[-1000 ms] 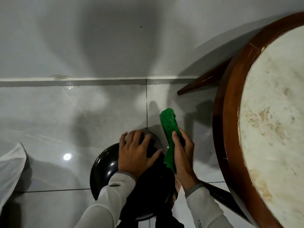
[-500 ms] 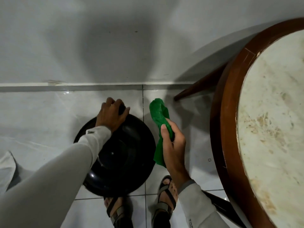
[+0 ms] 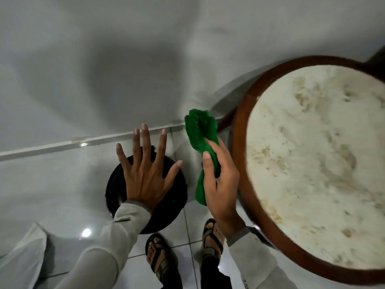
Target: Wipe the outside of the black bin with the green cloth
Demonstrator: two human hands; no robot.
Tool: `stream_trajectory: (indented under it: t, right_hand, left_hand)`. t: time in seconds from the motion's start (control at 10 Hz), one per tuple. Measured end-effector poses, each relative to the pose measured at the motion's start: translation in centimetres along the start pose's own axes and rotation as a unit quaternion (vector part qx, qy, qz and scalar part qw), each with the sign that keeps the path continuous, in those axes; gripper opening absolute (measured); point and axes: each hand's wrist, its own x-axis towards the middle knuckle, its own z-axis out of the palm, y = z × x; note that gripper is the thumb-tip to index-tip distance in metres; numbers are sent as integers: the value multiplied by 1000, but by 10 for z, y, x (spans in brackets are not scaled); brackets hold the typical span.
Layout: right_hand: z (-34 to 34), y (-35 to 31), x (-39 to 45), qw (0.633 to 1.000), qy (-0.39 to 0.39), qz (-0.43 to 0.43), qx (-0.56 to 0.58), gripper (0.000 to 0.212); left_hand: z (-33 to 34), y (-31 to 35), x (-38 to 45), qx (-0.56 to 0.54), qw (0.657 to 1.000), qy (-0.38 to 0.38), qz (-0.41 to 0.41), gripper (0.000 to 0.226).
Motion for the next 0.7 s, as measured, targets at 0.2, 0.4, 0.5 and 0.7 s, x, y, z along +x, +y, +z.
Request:
stream_trajectory:
  t: [0.2,0.4,0.5,0.7]
  right_hand:
    - [-104,27,39,937,140,-71,-312,36]
    - [-143,87,56,867,-30,57,-494,64]
    - [-148,82,57,857,-60,55,-508,80]
    - [-171,-5,75,863,-68,4,-501,87]
  left_hand:
    - [-35,81,29,-35,998,31,46,83]
    - [-13,133,38,5,996,21,88,85]
    - [-17,137,35,24,994,6,103,88]
    - [-122,115,65,35,994,48,88,87]
